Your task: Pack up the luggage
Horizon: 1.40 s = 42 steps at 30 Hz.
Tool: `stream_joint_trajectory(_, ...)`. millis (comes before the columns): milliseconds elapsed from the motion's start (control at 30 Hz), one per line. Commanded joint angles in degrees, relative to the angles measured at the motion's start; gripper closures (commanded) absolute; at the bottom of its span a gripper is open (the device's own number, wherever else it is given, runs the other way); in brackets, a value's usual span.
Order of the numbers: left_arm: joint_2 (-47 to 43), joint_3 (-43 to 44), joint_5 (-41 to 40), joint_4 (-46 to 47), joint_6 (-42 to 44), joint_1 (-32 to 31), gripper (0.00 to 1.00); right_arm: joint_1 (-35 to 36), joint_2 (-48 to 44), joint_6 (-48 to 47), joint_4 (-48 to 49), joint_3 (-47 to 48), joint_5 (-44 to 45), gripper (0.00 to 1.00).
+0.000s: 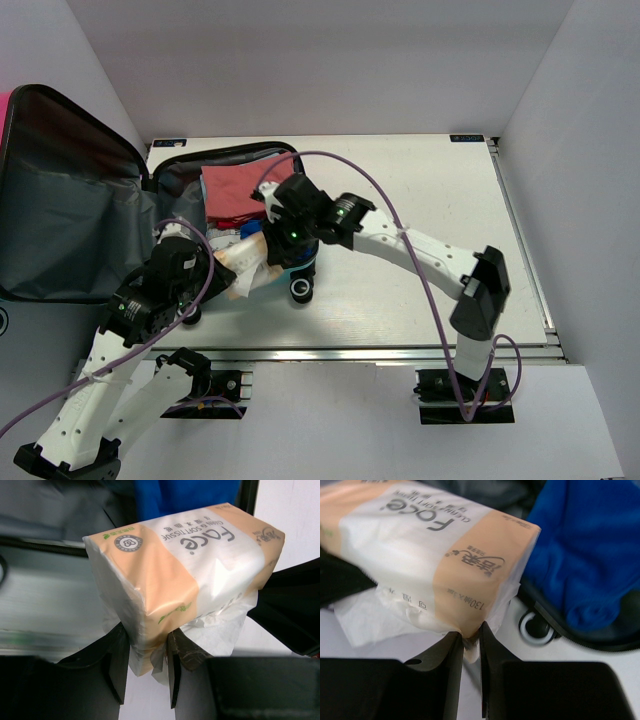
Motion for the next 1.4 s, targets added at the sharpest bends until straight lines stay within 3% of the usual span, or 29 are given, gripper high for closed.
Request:
stream_joint_trajectory(0,2.8,3.3,-0.9,12.5,-5.3,-1.0,1.00,1.8,5.9,0.9,12.2,11.2,-5.7,1.00)
stream_joint_trajectory(233,12.7,7.1,-24.2,8.5,-9.0,0.1,1.00,0.9,20.4,4.7,14.3,25.2,-4.6,1.00)
stream_joint_trajectory(567,23.9,10.2,-37.0,8.4,-7.7,1.4,1.00,1.7,27.9,10.6,22.4,22.5,-10.6,1.00)
stream_joint_trajectory(700,26.6,10.3,-39.7,7.2,-7.6,2.6,1.00,2.6,26.9,10.0,25.3,19.3,-11.8,1.00)
stream_joint_trajectory(833,26.8,7.7,-38.5,11.0,-5.5,5.6,1.00,2.8,26.3,8.6,25.4,16.4,-14.0,0.80)
stream_joint_trajectory(1100,32.9,2.9,-36.2,14.4,-2.6,12.2,1.00,2.5,25.8,5.6,25.6,13.4,-15.4,0.76)
stream_joint_trajectory(1233,33.3,2.3,-35.4,17.2,1.7,14.7,1.00,2.4,26.5,3.6,23.3,14.6,-19.4,0.53)
stream_joint_trajectory(1267,32.4,2.3,-36.0,17.4,3.1,14.7,1.00,2.3,25.7,3.4,22.0,14.5,-19.8,0.39)
stream_joint_trajectory(1300,31.7,2.1,-36.6,17.9,4.2,15.2,1.00,2.0,24.8,3.1,21.9,13.7,-19.5,0.34)
stream_joint_trajectory(1333,31.0,2.0,-37.7,17.8,4.7,15.2,1.00,2.0,23.7,3.0,21.8,12.8,-19.4,0.12)
stream_joint_trajectory(1367,30.3,1.8,-37.9,17.9,5.6,15.8,1.00,1.8,20.9,3.1,22.5,11.6,-18.9,0.11)
